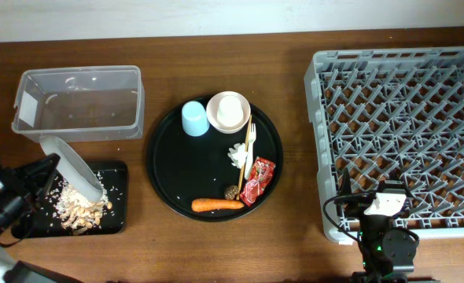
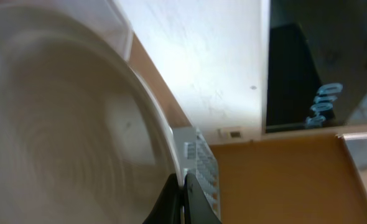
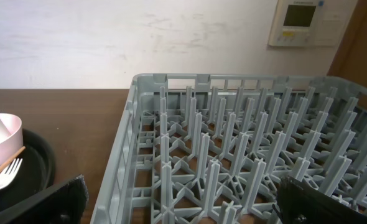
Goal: Sort waste into correct bins and load items into the dishwasher rack
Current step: 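Tilt the plate over the black tray to dump the rice, then carry the emptied plate back and lower it onto the round tray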
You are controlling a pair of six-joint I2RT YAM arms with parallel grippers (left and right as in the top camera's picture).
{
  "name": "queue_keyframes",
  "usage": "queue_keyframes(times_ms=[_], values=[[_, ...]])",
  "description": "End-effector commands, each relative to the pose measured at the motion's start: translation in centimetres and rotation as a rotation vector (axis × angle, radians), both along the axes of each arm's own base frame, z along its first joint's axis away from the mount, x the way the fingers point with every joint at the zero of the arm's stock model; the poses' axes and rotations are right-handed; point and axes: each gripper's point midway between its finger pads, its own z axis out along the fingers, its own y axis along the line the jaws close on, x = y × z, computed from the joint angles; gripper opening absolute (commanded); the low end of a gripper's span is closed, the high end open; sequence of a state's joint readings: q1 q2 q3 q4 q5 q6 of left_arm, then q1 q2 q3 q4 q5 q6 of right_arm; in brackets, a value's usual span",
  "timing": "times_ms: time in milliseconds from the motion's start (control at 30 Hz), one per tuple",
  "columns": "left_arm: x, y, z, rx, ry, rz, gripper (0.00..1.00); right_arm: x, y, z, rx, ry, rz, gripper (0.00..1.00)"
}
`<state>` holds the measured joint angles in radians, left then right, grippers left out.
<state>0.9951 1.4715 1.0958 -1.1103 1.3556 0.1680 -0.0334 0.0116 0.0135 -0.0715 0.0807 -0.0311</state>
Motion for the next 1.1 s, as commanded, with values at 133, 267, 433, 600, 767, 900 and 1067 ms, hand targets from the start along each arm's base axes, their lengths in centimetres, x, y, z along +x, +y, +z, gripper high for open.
queue_keyframes(times_ms=[133,267,433,600,767,900,1067], values=[[0.1,0.1,2.1,-0.030,-0.012,0.020,0.00,0.0,-0.1,-0.3,-0.002,0.006,-0.004,0.99],[-0.9,-2.0,5.8,-0.071,-0.213,-0.022,0.01,0.0,-0.1,-0.3,-0.002,0.006,-0.004,0.99],[-0.5,-3.8,6.2,0.091,-0.090,-0.065,0.00,0.0,-0.1,-0.3,-0.002,0.006,-0.004,0.98],[1.4,-8.0,8.6,0.579,0.160,-0.099,0.00,0.0,-0.1,-0.3,-0.002,0.006,-0.004,0.99],[1.6,-7.3,7.7,0.680,0.325,0.041,0.00,0.0,-0.1,-0.3,-0.002,0.006,-0.004,0.99],[1.8,-10.2,8.6,0.666,0.181,-0.141,0.00,0.0,-0.1,-0.3,-0.002,0.006,-0.004,0.99],[2.2,-16.3,8.5,0.729,0.074,-0.365,0.00,0.0,-0.1,-0.3,-0.002,0.006,-0.004,0.99]])
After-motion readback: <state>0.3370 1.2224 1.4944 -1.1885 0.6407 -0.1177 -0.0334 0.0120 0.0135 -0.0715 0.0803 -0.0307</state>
